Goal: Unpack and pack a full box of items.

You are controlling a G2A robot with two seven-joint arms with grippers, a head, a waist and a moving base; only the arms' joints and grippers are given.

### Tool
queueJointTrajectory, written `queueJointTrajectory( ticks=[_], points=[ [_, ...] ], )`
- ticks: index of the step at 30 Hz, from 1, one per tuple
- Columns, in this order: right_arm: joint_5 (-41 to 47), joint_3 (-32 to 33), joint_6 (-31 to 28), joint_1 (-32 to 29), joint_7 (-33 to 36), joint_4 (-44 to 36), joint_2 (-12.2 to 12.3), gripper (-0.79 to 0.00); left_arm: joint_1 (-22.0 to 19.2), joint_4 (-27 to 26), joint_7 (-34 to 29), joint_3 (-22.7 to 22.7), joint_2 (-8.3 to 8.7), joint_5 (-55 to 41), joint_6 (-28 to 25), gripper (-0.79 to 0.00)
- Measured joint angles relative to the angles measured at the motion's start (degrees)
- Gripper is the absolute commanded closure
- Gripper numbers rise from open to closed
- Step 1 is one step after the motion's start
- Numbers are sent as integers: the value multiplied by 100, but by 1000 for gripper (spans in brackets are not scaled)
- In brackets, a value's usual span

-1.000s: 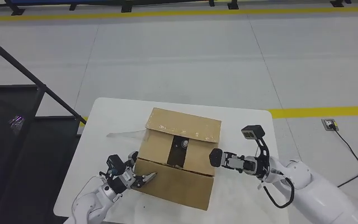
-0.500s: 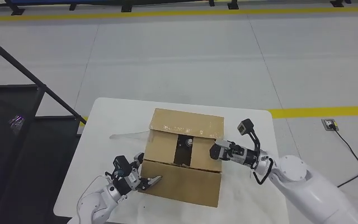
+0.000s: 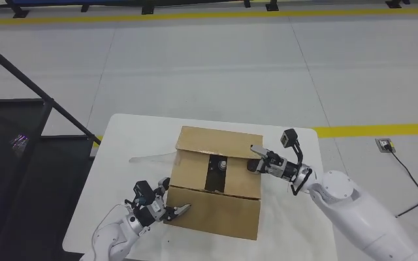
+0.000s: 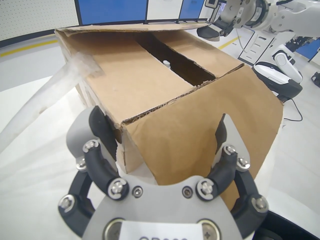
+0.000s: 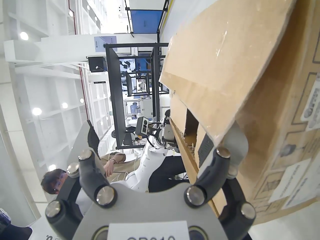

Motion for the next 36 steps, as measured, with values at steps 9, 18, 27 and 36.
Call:
queueJointTrajectory(
  ticks=[9, 18, 27, 36],
  points=[
    [-633, -58, -143, 560, -1020, 341, -384, -785, -84, 96, 4, 71, 8, -47, -15, -785],
    [-1493, -685, 229, 1505, -2197, 1476, -1104, -785, -99, 159, 87, 114, 14, -130, 10, -785],
    [-1795, -1135, 514, 2025, -2557, 2749, -1815, -785, -94, 279, 115, 128, 31, -161, -24, -785],
    [-1633, -977, -341, 2088, -2477, 3483, -2178, -785, -32, 236, 208, 113, 51, -223, -41, -785]
  ],
)
